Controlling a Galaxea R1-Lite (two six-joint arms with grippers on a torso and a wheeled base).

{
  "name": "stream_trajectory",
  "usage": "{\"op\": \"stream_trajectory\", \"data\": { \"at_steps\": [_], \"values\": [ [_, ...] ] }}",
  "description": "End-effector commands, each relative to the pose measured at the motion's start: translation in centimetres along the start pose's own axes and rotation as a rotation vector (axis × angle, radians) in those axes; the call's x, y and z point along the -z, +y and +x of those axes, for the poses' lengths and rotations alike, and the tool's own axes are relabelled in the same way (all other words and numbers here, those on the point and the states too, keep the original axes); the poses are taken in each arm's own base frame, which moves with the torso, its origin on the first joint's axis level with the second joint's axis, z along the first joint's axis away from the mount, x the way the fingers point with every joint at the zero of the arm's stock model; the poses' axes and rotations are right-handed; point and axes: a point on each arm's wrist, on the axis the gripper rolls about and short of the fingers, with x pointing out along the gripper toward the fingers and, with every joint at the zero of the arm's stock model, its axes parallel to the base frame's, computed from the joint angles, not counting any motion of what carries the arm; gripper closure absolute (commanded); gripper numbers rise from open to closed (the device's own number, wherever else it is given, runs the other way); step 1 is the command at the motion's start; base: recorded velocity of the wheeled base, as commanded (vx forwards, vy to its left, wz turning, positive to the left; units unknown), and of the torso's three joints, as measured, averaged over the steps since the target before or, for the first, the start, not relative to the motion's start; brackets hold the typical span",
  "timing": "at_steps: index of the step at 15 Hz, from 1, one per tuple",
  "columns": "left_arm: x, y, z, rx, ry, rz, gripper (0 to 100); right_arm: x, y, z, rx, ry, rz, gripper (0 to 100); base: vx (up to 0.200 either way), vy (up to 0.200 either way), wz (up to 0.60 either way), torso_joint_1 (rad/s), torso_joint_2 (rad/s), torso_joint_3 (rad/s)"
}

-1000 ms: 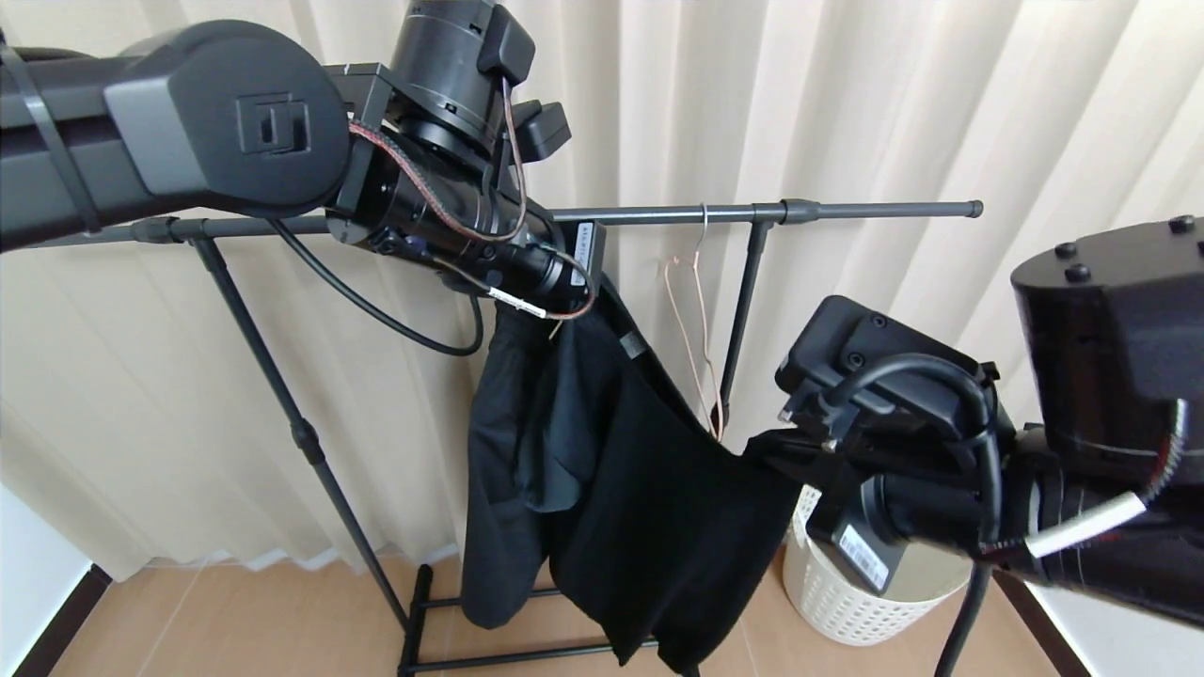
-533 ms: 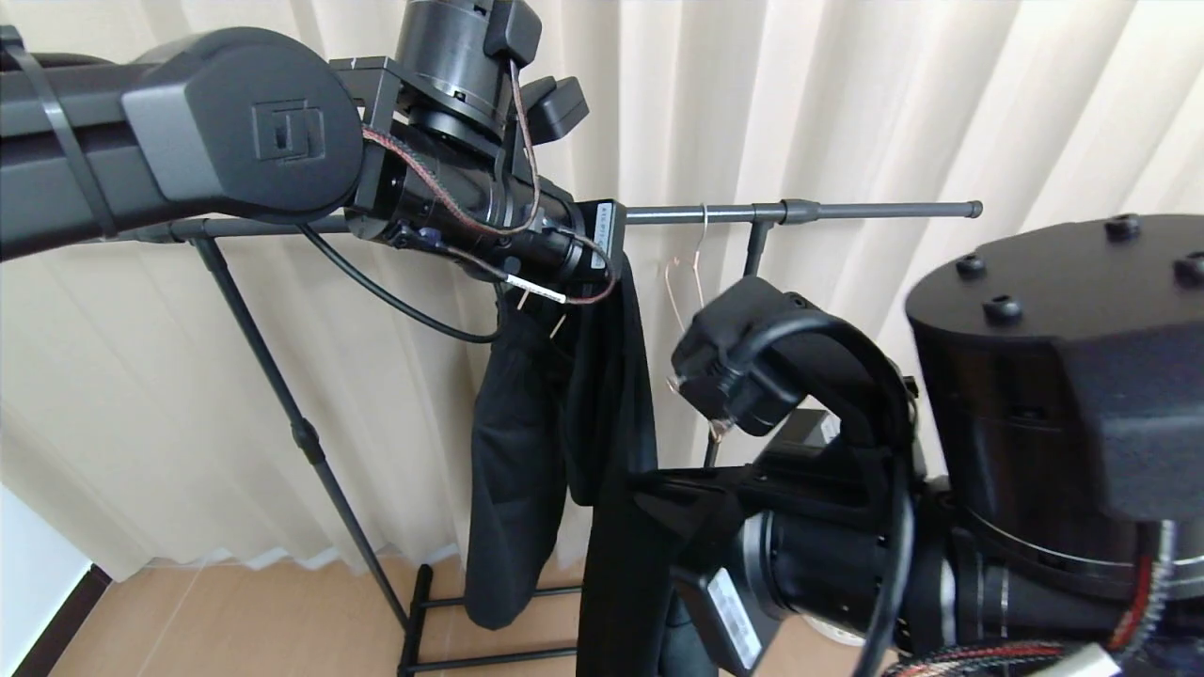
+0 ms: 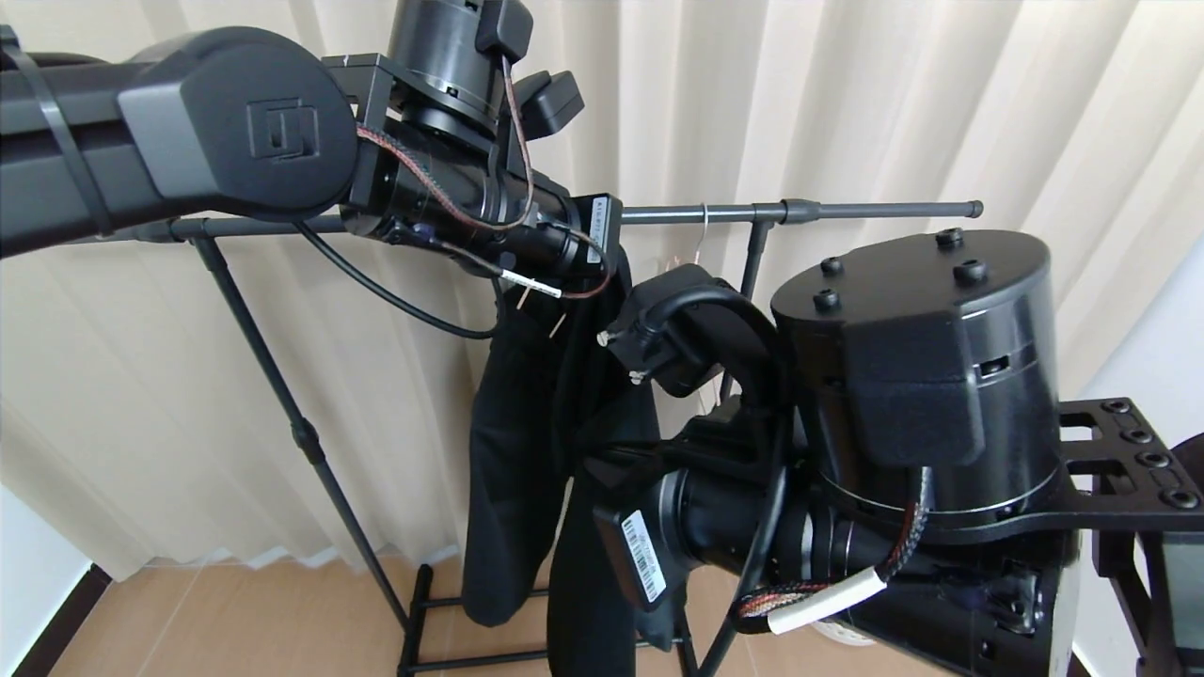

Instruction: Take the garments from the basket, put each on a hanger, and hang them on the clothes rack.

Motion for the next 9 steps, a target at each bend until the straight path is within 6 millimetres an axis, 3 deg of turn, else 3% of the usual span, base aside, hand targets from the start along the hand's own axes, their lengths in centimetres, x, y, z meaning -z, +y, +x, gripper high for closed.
{"op": "stream_trajectory", "data": {
  "at_steps": [1, 3, 5, 8, 9],
  "values": [
    [-0.1, 0.9, -0.4, -0.03, 0.003, -0.001, 100, 0.6, -4.9, -0.3, 0.135, 0.036, -0.123, 100, 0.0, 0.0, 0.0, 0.0, 0.0, 0.0],
    [0.1, 1.7, -0.9, -0.057, 0.043, -0.015, 100, 1.3, -7.3, -0.2, 0.198, 0.075, -0.217, 100, 0.0, 0.0, 0.0, 0.0, 0.0, 0.0],
    [1.8, 2.4, -2.3, -0.108, 0.212, -0.044, 100, 1.7, -10.6, 1.2, 0.304, 0.125, -0.244, 100, 0.0, 0.0, 0.0, 0.0, 0.0, 0.0],
    [4.8, 2.5, -2.6, -0.184, 0.345, -0.041, 100, 1.0, -13.0, 5.2, 0.426, 0.078, -0.177, 100, 0.0, 0.0, 0.0, 0.0, 0.0, 0.0],
    [5.0, 2.4, -2.6, -0.186, 0.354, -0.04, 100, 1.0, -13.1, 5.4, 0.432, 0.073, -0.169, 100, 0.0, 0.0, 0.0, 0.0, 0.0, 0.0]
  ]
}}
